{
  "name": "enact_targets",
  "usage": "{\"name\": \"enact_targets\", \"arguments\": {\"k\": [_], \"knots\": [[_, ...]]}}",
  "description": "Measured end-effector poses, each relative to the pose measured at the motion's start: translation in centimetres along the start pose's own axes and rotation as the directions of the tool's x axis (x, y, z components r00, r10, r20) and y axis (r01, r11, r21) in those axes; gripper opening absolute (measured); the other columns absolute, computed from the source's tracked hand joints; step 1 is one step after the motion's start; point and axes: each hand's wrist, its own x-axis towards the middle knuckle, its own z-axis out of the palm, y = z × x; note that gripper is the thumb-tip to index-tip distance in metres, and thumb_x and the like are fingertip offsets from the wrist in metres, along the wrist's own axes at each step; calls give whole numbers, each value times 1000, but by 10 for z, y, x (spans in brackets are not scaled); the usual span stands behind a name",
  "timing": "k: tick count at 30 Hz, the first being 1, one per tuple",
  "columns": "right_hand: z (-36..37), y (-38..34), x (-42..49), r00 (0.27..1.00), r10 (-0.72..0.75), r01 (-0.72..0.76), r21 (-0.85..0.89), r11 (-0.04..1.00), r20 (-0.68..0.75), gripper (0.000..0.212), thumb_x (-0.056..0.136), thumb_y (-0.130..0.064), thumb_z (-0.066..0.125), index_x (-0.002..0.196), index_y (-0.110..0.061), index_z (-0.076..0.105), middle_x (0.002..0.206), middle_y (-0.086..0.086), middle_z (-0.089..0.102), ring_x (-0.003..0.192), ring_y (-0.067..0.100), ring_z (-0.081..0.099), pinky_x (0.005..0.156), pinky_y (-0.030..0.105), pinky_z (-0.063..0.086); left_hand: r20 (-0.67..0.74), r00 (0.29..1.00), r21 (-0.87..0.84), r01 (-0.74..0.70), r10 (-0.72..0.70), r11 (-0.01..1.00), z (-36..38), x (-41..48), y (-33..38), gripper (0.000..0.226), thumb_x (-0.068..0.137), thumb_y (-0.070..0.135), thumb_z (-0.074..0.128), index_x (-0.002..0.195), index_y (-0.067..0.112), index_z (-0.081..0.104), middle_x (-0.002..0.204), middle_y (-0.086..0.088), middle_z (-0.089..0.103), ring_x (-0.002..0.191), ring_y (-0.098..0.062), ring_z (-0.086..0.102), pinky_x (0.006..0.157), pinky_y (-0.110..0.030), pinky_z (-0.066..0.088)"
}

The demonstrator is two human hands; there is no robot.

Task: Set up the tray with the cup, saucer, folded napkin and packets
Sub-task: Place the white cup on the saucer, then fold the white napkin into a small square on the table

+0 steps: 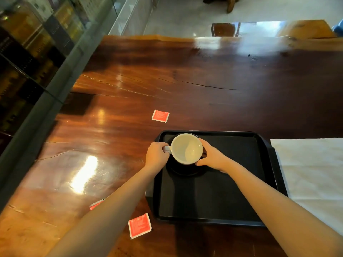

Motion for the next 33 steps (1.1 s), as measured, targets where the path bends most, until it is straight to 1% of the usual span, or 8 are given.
{"name": "enact_targets", "arguments": {"k": [3, 10, 13, 16, 20, 26, 29, 33], "knots": [[-1, -3, -4, 998, 47, -47, 10, 999, -28, 87, 74, 6, 68, 143, -22, 24, 142, 6, 39, 132, 25, 37, 107, 46, 36, 51, 998, 16, 23, -23, 1000, -6, 0, 1, 42, 86, 4, 54, 126, 13, 57, 121, -9, 62, 111, -24, 57, 90, -32, 46], [-13, -15, -29, 991, 116, -119, -40, 992, -65, 85, 78, 3, 68, 147, -15, 20, 148, 9, 35, 133, 27, 40, 104, 40, 40, 103, 995, 109, -22, 10, 994, -36, -4, 11, 44, 84, 7, 53, 128, 14, 55, 126, -8, 61, 116, -24, 56, 94, -30, 43], [-28, -22, -44, 985, 164, -170, -138, 976, -55, 78, 81, -6, 67, 146, -17, 24, 148, 8, 36, 132, 25, 40, 104, 38, 40, 98, 995, 140, -51, 37, 989, -53, -4, 20, 42, 82, 6, 50, 122, 14, 60, 124, -8, 63, 116, -25, 56, 92, -30, 43], [-47, -30, -60, 974, 221, -226, -226, 948, -48, 72, 84, -13, 66, 145, -17, 28, 148, 8, 37, 133, 25, 39, 106, 41, 38, 150, 983, 193, -138, 110, 971, -67, -5, 40, 20, 81, 6, 50, 94, 12, 65, 100, -11, 65, 109, -30, 59, 79, -29, 43], [-65, -39, -80, 968, 232, -250, -383, 889, -94, 70, 85, -18, 66, 144, -14, 28, 148, 9, 37, 133, 26, 39, 108, 43, 36, 318, 922, 240, -302, 219, 923, -72, -14, 78, 20, 89, 13, 50, 101, 6, 65, 104, -11, 62, 98, -24, 57, 82, -27, 42], [-80, -29, -107, 955, 273, -289, -593, 752, -120, 74, 85, -26, 66, 146, -17, 25, 152, 6, 29, 137, 27, 33, 112, 43, 31, 525, 799, 287, -489, 292, 823, -41, -39, 125, 35, 93, 28, 50, 124, 14, 58, 132, -4, 57, 116, -23, 54, 93, -31, 45], [-89, -13, -122, 954, 274, -290, -616, 733, -123, 73, 87, -26, 64, 146, -17, 23, 153, 7, 28, 137, 28, 32, 112, 43, 30, 598, 749, 310, -544, 285, 780, -18, -53, 143, 34, 94, 27, 50, 123, 11, 59, 123, -2, 59, 108, -24, 59, 95, -37, 49], [-115, 23, -147, 956, 250, -291, -636, 715, -156, 70, 88, -28, 62, 146, -16, 25, 152, 7, 30, 136, 29, 34, 111, 41, 31, 618, 725, 343, -597, 304, 725, 31, -68, 172, 29, 93, 26, 49, 104, 3, 62, 97, -1, 52, 95, -18, 51, 89, -33, 43]]}}
